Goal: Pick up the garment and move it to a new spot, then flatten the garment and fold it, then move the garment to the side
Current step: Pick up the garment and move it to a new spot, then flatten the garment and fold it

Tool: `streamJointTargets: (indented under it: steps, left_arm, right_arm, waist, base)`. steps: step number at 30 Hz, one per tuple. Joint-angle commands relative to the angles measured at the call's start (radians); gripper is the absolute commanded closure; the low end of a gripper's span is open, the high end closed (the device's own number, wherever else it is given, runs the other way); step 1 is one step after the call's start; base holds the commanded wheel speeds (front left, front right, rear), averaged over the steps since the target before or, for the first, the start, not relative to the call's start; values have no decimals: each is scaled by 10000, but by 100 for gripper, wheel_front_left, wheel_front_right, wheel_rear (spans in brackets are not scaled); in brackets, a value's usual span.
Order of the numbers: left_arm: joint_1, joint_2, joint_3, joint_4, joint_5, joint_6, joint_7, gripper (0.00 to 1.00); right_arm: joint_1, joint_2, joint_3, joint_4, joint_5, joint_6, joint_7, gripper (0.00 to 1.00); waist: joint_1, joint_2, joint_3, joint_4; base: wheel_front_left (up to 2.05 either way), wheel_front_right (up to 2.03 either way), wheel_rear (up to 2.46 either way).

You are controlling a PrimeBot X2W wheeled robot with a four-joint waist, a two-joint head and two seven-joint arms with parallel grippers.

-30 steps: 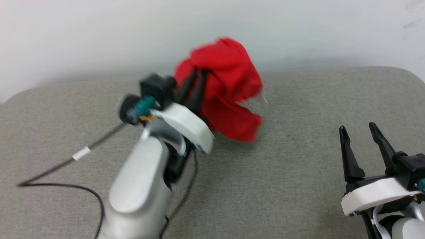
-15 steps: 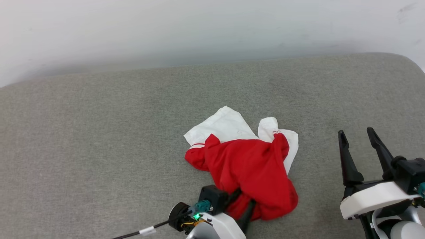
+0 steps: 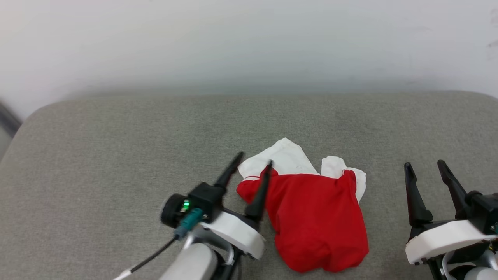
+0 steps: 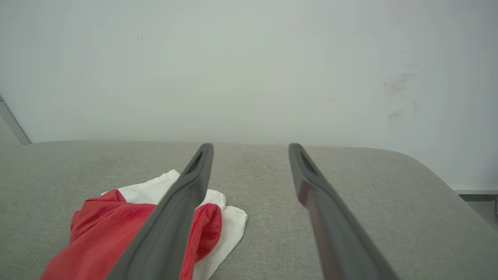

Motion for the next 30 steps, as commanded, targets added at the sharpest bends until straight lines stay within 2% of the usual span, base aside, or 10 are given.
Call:
streamJointTargets:
  steps: [1, 7, 15, 30]
  left_arm:
    - [-60, 188, 284, 49, 6, 220, -68, 0]
    - [442, 929, 1576, 279, -225, 977, -156, 0]
    - [1350, 1697, 2356, 21, -350, 1307, -190, 0]
    - [1593, 1667, 2127, -461, -378, 1402, -132, 0]
  right_arm:
    - [203, 23, -44, -33, 41, -3, 4, 0]
    - [450, 23, -161, -129, 76, -3, 120, 0]
    - [853, 22, -143, -176, 210, -3, 210, 0]
    - [879, 20, -343, -53, 472, -3, 474, 0]
  waist:
    - [1, -1, -135, 122]
    - [1, -1, -340, 246]
    - [1, -1, -565, 254]
    - [1, -1, -516, 177]
  base:
    - [0, 0, 0]
    - [0, 0, 0]
    - [0, 0, 0]
    - [0, 0, 0]
